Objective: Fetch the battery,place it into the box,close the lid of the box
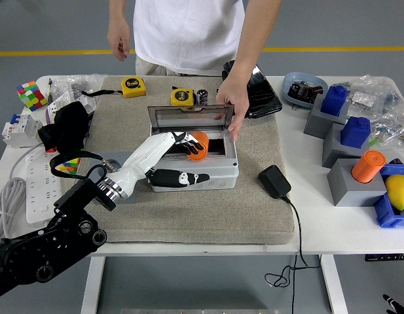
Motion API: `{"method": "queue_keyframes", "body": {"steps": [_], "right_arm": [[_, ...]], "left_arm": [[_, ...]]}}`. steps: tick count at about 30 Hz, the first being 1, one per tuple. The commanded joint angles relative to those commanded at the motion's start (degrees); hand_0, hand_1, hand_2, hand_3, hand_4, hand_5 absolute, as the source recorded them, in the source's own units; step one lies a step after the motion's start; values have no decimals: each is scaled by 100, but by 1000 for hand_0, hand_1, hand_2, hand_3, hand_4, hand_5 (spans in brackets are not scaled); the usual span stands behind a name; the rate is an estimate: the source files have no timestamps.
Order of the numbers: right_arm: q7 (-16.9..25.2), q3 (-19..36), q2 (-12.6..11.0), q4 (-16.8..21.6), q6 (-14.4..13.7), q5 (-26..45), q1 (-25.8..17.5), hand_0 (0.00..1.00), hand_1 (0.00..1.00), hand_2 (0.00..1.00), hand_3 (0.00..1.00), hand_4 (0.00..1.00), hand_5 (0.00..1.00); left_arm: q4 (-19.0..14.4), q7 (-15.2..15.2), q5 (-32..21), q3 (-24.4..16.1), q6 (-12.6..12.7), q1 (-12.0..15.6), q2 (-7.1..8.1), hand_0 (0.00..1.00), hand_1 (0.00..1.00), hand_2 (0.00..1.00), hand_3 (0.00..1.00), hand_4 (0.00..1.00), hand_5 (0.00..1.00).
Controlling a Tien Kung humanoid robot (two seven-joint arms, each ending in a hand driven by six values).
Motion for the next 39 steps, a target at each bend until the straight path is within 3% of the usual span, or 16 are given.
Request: {"method": "queue_keyframes", "body": {"steps": [10,16,22,27,31,34,35,39], "right_arm": [[-2,12,1,3,-10,-5,5,662,619,602,549,955,456],[-5,7,7,-1,-3,-5,-1,663,618,601,549,956,456],[-4,2,1,2,-2,-8,-11,662,618,601,549,955,456],[-3,7,0,3,-2,-7,-8,662,618,601,548,955,456],[-3,1,4,4,-3,0,-5,660,618,601,549,955,455],[-4,-6,4,4,-6,5,-4,660,618,601,549,955,455],[-4,-11,4,3,-7,7,-3,662,618,601,549,955,456],[0,-37,9,4,-8,22,-3,662,618,601,549,955,456]], "left_arm": [[354,62,237,-205,-13,-34,18,542,589,576,622,998,547],[356,94,427,-603,-31,38,97,533,587,574,620,998,543],[17,134,607,-1197,-56,196,234,521,584,573,621,998,542],[-444,-32,536,-1368,47,259,310,507,576,573,620,998,540],[-702,-268,418,-1354,204,202,271,497,567,572,610,998,540],[-678,-336,377,-1258,242,68,190,497,567,572,610,998,540],[-629,-322,377,-1214,229,8,152,587,626,611,658,998,540],[-407,-98,478,-1044,109,-202,31,587,626,611,658,998,540]]}}
